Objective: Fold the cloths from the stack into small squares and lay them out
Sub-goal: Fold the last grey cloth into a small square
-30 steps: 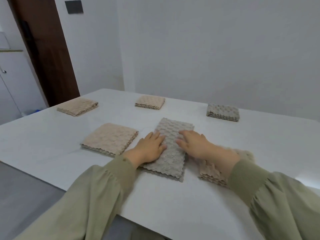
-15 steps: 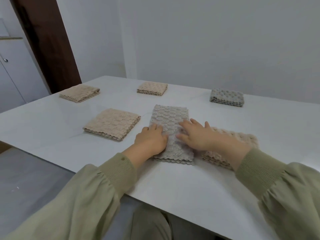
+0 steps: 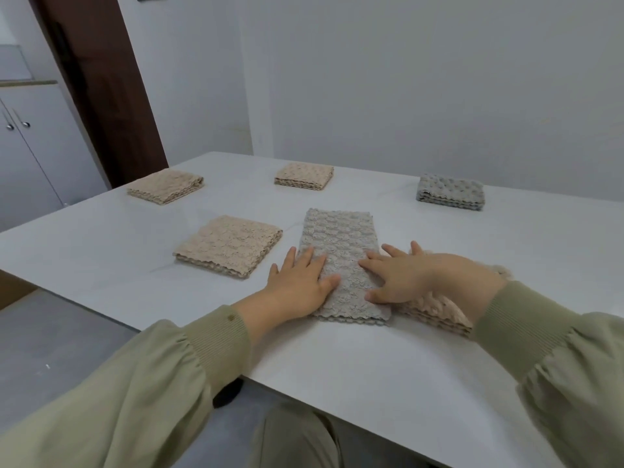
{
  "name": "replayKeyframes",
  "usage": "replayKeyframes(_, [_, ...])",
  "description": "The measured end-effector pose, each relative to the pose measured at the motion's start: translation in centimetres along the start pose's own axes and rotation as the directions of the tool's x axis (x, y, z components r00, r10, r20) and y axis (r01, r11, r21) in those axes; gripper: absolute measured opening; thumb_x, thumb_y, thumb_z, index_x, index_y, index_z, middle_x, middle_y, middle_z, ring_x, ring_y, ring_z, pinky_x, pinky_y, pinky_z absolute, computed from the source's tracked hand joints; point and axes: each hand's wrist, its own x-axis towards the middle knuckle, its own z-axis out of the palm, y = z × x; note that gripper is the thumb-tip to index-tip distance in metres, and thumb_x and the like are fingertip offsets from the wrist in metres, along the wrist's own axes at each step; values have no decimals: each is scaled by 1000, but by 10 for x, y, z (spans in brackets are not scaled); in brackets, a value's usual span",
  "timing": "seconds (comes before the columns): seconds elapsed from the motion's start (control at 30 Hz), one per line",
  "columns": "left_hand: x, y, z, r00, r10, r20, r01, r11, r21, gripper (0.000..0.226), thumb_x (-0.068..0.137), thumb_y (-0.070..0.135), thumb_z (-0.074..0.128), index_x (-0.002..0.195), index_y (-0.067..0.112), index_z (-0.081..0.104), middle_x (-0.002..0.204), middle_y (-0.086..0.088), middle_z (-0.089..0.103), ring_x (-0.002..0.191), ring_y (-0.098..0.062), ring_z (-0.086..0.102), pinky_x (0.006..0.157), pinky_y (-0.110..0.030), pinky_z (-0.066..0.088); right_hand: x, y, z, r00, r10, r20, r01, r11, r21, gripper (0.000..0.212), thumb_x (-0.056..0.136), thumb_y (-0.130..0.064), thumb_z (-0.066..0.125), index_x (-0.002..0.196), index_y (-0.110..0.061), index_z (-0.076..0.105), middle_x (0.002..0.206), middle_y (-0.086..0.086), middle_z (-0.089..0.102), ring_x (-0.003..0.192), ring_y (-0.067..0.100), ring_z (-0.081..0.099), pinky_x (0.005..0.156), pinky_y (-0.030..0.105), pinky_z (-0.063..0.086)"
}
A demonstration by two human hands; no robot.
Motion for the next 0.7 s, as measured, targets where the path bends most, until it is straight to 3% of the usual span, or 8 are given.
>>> replayKeyframes(0.13, [28,-6,-16,984,1,-177,-26,991,-134,55,98,45,33,146,20,27,156,-4,22,143,-26,17,116,-45,18,10,5,-18,986,31,-164,18,956,293,57,96,-45,42,145,-22,27,152,0,29,142,21,22,116,52,11])
replayKeyframes(0.23, [51,-6,-34,982,-67,-175,6,943,-332,53,97,31,42,146,17,27,142,-7,43,115,-20,49,100,-33,37,31,14,-23,956,141,-256,-10,890,455,52,96,-35,45,142,-15,34,148,4,37,134,23,36,112,40,26])
replayKeyframes(0.33, [75,-9,-42,978,-154,-140,89,918,-386,55,96,28,42,147,15,24,132,-9,50,107,-22,54,92,-35,45,51,22,-28,939,244,-244,-65,821,568,48,95,-24,47,137,-1,43,142,14,45,129,28,44,104,36,36])
replayKeyframes(0.43, [97,-11,-39,970,-206,-133,143,917,-373,52,96,31,38,144,15,26,138,-11,45,118,-29,47,93,-38,44,73,33,-28,913,333,-235,-111,759,642,40,91,-18,51,120,9,56,123,25,57,109,36,58,90,42,47])
replayKeyframes(0.47, [103,-10,-38,965,-221,-138,161,922,-353,50,97,32,37,142,14,28,137,-12,45,120,-30,45,95,-40,43,81,37,-27,908,348,-234,-120,749,651,35,91,-19,51,108,10,62,110,26,62,94,34,61,78,39,50])
replayKeyframes(0.53, [114,-7,-37,955,-242,-172,187,941,-283,45,99,30,34,139,12,31,133,-13,47,122,-31,42,95,-41,42,96,42,-26,892,390,-229,-156,741,653,32,92,-23,50,73,1,58,73,15,57,63,21,50,54,28,38])
replayKeyframes(0.6, [125,-4,-36,937,-266,-226,215,949,-230,39,99,25,32,135,11,35,131,-13,48,120,-31,42,91,-41,41,111,46,-24,867,441,-232,-185,716,673,38,94,-30,48,63,-7,47,63,5,46,59,18,44,51,27,32])
replayKeyframes(0.7, [141,-3,-35,912,-320,-257,274,941,-201,33,97,20,36,128,11,40,129,-11,48,118,-29,42,90,-39,40,131,51,-20,823,513,-245,-209,673,710,43,95,-37,46,59,-12,40,62,3,44,65,23,47,57,28,34])
